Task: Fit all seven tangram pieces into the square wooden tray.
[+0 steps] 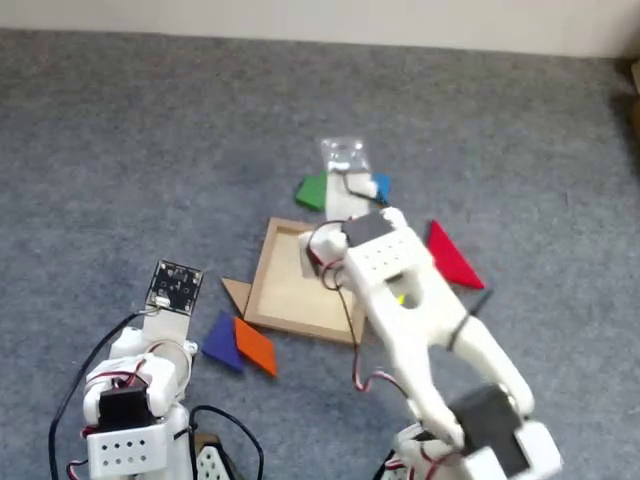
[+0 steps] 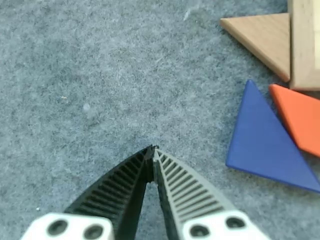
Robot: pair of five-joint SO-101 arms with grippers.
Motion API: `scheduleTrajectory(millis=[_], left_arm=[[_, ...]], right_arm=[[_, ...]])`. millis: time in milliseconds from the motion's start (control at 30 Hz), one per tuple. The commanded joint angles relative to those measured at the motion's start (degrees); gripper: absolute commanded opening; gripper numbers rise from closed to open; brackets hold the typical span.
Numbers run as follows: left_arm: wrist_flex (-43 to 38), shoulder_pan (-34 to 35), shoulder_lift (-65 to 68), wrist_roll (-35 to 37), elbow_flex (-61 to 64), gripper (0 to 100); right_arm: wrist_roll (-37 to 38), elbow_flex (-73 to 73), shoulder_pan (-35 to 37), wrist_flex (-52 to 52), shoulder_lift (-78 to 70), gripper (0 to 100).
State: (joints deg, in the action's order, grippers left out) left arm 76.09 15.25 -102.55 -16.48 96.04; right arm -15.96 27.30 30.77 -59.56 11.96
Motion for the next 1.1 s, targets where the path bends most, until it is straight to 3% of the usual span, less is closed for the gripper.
scheduleTrajectory(millis=[0, 233, 533, 1067], left_arm=[[0.53, 0.92, -1.71, -0.53, 1.19, 0], [0.53, 0.92, -1.71, -0.53, 1.19, 0], [0.53, 0.92, -1.71, -0.53, 1.19, 0], [0.53, 0.92, -1.71, -0.53, 1.19, 0]], right_arm=[[0.53, -0.13, -5.41, -4.09, 8.13, 1.2], [0.70, -0.13, -17.19, -7.60, 2.86, 1.2], [5.71, -0.22, -18.07, -7.34, -10.77, 1.2], [5.45, -0.92, -0.84, -5.49, -17.27, 1.2]])
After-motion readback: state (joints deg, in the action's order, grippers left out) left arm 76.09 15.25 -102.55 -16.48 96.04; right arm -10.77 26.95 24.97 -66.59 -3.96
